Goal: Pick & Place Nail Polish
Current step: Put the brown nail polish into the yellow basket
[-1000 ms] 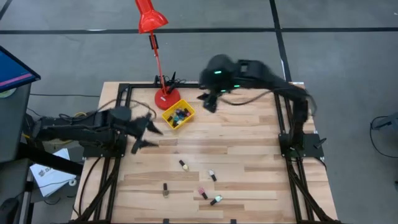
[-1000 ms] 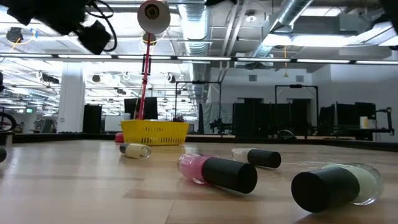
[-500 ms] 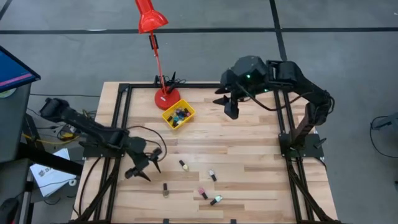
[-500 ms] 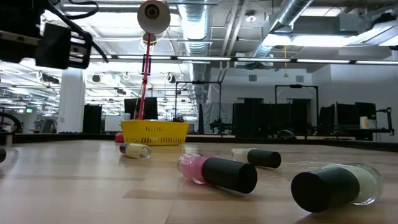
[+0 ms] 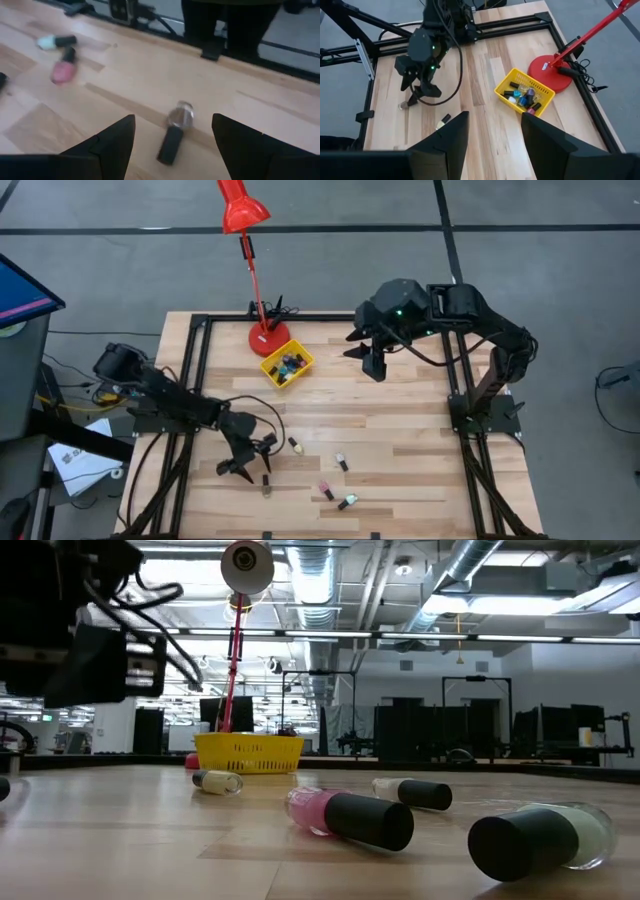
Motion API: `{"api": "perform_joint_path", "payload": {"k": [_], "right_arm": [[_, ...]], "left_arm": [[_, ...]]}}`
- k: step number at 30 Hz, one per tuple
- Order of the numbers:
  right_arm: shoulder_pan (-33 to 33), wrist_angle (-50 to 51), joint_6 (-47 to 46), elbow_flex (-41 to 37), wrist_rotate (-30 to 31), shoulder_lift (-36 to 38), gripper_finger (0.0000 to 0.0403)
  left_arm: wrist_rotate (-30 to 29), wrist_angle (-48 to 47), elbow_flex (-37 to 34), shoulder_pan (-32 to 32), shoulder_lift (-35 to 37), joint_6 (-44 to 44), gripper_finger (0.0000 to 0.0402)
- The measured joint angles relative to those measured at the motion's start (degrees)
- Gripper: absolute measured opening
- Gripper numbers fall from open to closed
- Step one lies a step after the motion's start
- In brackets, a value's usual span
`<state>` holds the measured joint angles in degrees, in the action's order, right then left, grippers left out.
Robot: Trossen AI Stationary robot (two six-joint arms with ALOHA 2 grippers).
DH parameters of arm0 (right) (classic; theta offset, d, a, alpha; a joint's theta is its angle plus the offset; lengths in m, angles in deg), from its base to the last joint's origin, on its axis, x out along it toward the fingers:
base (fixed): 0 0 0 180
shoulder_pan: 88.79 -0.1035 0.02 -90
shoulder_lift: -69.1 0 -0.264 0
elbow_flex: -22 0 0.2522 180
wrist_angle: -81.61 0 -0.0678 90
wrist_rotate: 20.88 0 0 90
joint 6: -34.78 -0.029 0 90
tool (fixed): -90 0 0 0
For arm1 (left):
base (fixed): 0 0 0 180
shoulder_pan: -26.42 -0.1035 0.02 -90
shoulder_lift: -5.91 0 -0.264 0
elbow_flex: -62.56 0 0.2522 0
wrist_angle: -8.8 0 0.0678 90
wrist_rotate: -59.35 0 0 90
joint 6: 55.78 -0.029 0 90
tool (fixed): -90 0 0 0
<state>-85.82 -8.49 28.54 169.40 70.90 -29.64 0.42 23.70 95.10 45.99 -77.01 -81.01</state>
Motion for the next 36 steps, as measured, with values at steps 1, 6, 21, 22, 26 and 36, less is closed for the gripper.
{"api": "perform_joint_path", "payload": {"k": [1, 6, 21, 22, 26, 36], "right_arm": [[0.0, 0.2, 0.0, 0.0, 0.0, 0.0, 0.0174], [0.0, 0.2, 0.0, 0.0, 0.0, 0.0, 0.0171], [0.0, 0.2, 0.3, 0.0, 0.0, 0.0, 0.0169], [0.0, 0.2, 0.4, 0.0, 0.0, 0.0, 0.0169], [0.0, 0.2, 0.4, 0.0, 0.0, 0.0, 0.0169], [0.0, 0.2, 0.2, 0.0, 0.0, 0.0, 0.0167]], "left_arm": [[0.4, 0.0, 0.0, 0.0, -0.9, -0.5, 0.026], [0.4, 2.0, 0.1, 0.0, -5.6, -5.8, 0.026], [0.7, 5.9, 2.6, -0.1, -15.5, -9.4, 0.026], [1.0, 6.2, 2.7, -0.1, -16.0, -9.5, 0.0259], [1.4, 6.4, 2.8, -0.1, -16.7, -9.5, 0.0243], [1.7, 6.0, 2.6, 0.0, -16.8, -9.2, 0.0123]]}}
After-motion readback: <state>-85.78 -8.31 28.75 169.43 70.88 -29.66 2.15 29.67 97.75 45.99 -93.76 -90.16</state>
